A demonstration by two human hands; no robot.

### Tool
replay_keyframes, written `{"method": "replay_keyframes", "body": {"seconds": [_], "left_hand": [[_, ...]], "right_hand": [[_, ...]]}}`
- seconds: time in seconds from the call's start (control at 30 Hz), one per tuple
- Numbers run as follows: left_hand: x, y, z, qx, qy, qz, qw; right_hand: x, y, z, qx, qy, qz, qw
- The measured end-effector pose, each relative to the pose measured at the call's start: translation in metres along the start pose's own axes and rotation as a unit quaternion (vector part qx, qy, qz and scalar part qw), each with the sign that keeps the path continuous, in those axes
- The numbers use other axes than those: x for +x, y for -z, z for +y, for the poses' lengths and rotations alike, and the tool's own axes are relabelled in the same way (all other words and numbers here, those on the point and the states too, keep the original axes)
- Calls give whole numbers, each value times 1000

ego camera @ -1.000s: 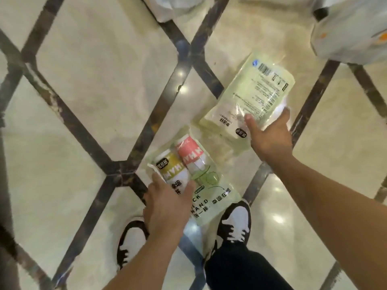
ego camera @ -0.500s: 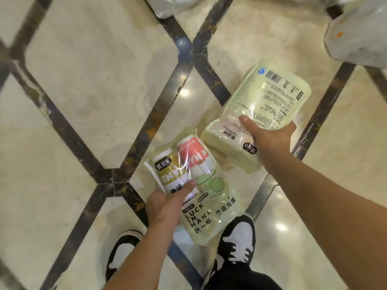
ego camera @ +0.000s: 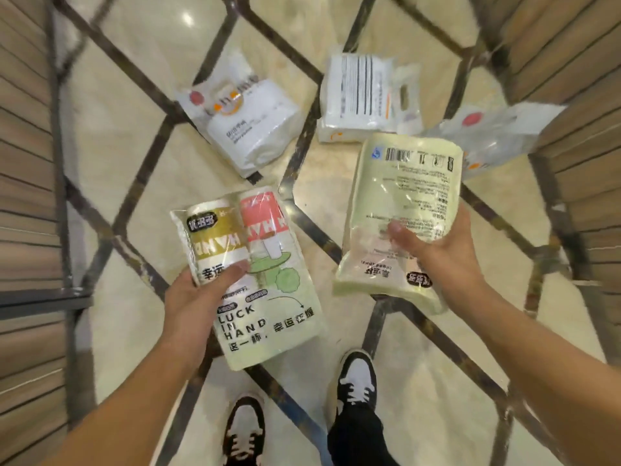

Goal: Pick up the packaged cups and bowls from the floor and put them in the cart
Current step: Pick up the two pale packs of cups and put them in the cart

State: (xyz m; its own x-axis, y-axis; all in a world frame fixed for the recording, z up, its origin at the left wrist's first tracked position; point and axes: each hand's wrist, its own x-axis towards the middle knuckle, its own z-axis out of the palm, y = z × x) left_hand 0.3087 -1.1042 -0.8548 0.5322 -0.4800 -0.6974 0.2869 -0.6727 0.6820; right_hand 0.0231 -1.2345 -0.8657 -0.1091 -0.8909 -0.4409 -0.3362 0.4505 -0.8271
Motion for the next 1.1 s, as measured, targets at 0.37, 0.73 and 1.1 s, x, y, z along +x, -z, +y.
{"method": "replay_keyframes", "body": {"seconds": [0.37, 0.73, 1.1], "left_hand": [[-243, 8, 301, 0, -309, -123, 943], [-554, -9, 453, -33, -435, -372, 819], [-872, -5, 310, 52, -448, -626, 635]], "right_hand": [[-196, 164, -317, 8, 204, 140, 969], [-500, 366, -447, 80, 279, 413, 863], [-858, 463, -322, 92, 177, 678, 707]]}}
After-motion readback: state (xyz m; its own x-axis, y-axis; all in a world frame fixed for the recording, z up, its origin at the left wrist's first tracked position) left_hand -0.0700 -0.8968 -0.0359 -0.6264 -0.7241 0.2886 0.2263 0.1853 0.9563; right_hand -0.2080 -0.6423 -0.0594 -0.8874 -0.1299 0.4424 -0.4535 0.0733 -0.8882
